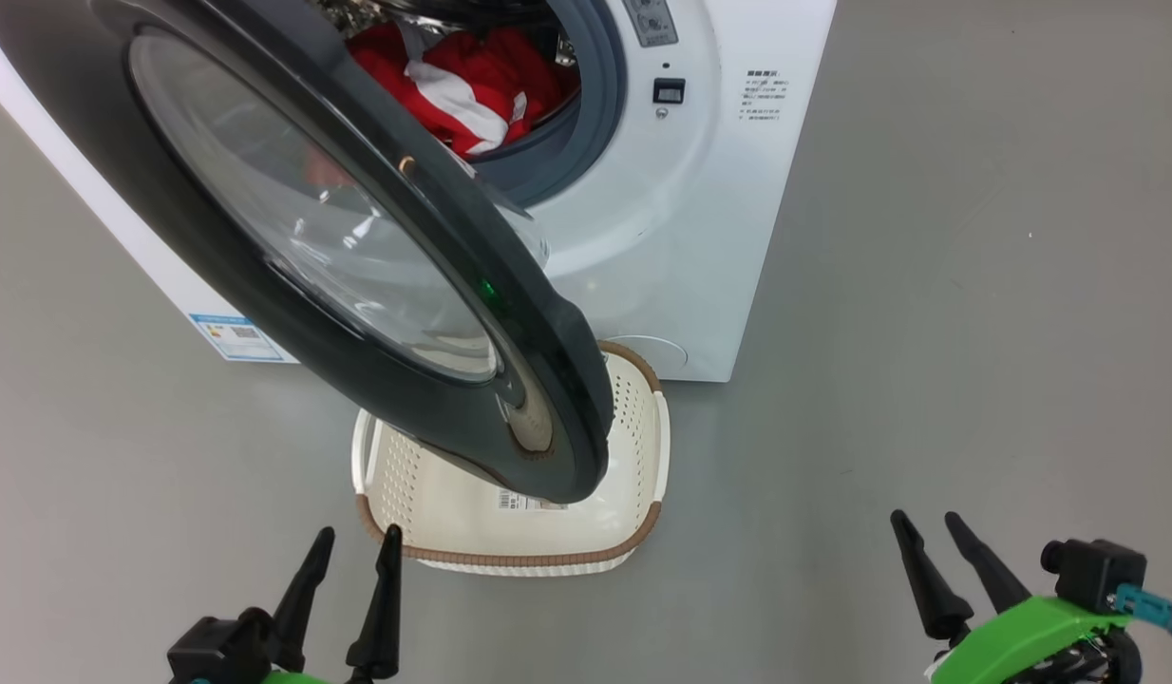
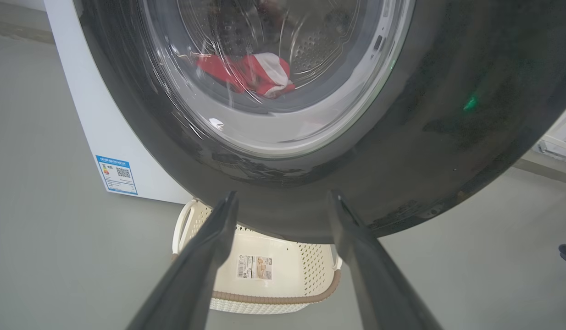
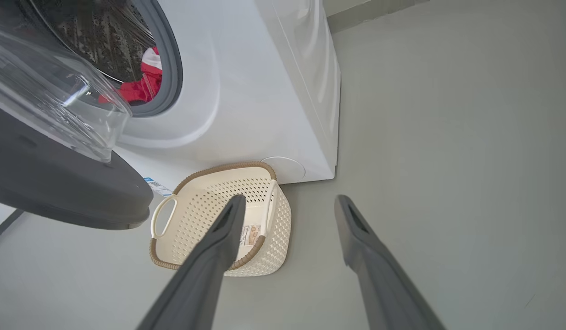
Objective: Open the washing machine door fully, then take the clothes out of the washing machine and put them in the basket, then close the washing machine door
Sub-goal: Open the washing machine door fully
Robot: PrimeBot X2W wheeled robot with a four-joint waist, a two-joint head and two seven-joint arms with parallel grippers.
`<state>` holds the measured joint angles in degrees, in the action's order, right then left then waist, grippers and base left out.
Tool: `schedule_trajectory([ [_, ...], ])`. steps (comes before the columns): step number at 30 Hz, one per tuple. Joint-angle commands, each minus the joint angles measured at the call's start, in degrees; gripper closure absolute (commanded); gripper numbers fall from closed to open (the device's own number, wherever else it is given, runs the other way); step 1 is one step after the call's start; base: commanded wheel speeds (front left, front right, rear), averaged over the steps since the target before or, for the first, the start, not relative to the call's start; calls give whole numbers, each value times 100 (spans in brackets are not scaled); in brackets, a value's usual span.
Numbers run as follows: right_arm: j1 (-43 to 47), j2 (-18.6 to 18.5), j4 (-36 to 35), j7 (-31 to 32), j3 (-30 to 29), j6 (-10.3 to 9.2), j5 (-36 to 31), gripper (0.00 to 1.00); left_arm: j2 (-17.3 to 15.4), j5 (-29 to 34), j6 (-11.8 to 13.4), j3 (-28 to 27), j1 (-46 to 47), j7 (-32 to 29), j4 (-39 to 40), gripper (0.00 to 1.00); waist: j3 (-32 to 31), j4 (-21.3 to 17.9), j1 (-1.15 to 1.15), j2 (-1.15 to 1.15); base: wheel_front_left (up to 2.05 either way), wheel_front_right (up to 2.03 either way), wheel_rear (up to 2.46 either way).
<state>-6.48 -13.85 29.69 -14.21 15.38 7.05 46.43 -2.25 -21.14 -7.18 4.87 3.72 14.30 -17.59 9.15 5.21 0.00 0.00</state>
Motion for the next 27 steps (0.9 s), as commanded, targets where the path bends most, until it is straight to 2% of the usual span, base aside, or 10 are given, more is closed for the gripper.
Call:
schedule_trajectory([
  [1,75,-35,-196,-77,-33,44,-197,0,-63,49,-31,-209,33,70,94,0,4,2,0,0,0,0,0],
  [7,540,347,-974,-78,-953,44,-1701,0,-63,63,-31,-255,41,70,123,0,8,20,0,0,0,0,0],
  [12,842,658,-1573,-78,-1525,44,-2536,0,-63,133,-31,-311,50,70,218,0,16,37,0,0,0,0,0],
  [20,1143,941,-2344,-78,-2092,44,-3121,0,-63,184,-31,-305,53,70,334,0,28,81,0,0,0,0,0],
  [27,1245,1013,-2282,-78,-2032,44,-3250,0,-63,174,-31,-304,38,70,340,0,19,94,0,0,0,0,0],
])
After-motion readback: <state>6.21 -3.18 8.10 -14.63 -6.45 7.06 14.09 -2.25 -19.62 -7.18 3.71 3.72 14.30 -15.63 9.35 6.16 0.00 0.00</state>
